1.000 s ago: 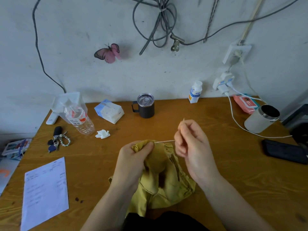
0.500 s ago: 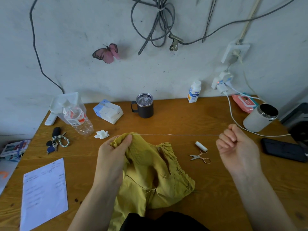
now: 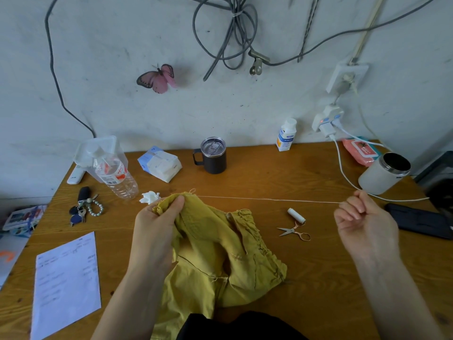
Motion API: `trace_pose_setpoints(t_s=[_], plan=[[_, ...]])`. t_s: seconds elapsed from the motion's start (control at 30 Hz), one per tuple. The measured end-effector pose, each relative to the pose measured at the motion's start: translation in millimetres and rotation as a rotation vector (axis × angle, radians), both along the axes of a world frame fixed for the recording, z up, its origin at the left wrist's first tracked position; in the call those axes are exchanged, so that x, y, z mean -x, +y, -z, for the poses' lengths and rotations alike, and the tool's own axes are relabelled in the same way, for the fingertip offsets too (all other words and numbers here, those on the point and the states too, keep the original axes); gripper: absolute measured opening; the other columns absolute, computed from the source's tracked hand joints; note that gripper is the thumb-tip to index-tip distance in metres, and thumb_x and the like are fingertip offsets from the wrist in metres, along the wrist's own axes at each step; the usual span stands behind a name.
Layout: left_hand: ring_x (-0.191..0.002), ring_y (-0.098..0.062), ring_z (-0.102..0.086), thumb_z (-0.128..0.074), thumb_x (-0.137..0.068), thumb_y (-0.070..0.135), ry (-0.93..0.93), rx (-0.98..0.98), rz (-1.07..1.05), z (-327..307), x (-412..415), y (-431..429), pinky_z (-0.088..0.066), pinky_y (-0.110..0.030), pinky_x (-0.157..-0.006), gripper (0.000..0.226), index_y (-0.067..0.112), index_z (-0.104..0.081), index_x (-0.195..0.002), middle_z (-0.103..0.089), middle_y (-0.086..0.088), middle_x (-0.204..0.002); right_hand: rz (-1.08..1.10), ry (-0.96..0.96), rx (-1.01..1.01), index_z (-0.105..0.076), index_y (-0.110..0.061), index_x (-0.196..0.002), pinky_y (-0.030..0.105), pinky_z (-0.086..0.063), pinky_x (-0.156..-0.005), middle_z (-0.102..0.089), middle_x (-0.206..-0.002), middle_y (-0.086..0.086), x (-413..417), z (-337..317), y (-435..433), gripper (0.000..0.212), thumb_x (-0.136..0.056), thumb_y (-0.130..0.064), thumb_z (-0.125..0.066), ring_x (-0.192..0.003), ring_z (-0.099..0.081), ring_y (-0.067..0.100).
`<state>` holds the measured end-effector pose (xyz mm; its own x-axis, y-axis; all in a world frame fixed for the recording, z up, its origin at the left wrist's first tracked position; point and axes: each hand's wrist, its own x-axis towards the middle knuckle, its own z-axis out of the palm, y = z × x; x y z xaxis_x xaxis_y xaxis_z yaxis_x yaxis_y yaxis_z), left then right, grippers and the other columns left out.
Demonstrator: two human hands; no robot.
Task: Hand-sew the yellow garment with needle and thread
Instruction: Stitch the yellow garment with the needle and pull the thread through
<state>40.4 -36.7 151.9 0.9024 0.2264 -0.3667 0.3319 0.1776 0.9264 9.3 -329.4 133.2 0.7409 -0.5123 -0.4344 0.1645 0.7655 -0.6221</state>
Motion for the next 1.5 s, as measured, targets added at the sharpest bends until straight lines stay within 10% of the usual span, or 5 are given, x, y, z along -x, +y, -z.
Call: trace_pose_setpoints(t_s=[0.93,1.17,1.5], plan=[[-0.080,-0.024,-0.074,-0.065,-0.088,0.017,0.002,0.007,0.096,-2,-1,0,-0.055,-0.038,-0.073,0.017,0.011,-0.076,-0.077,-0.077,-0.010,-0.083,-0.039,0.001,0.038,-0.052,-0.016,-0.079,0.014,-0.032,-0.040,-0.038,-0.054,-0.008,3,-3,2,0.022,-0.097,-0.018,-0.040,-0.043,-0.033,0.003],[-0.079,-0.024,-0.074,-0.061,-0.090,0.014,-0.062,0.018,0.233,-15,13,-18,-0.058,-0.027,-0.063,0.021,0.015,-0.077,-0.077,-0.076,-0.011,-0.083,-0.384,-0.112,0.374,-0.056,-0.011,-0.081,0.016,-0.035,-0.042,-0.042,-0.053,-0.005,2,-14,48,0.022,-0.096,-0.011,-0.039,-0.046,-0.036,0.007],[-0.077,-0.026,-0.072,-0.063,-0.087,0.008,-0.129,-0.004,0.280,-23,25,-29,-0.057,-0.035,-0.072,0.019,0.016,-0.075,-0.076,-0.075,-0.012,-0.080,-0.586,-0.364,1.557,-0.067,-0.014,-0.088,0.013,-0.044,-0.052,-0.053,-0.062,-0.020,11,-42,104,0.012,-0.091,-0.017,-0.056,-0.058,-0.056,0.002]])
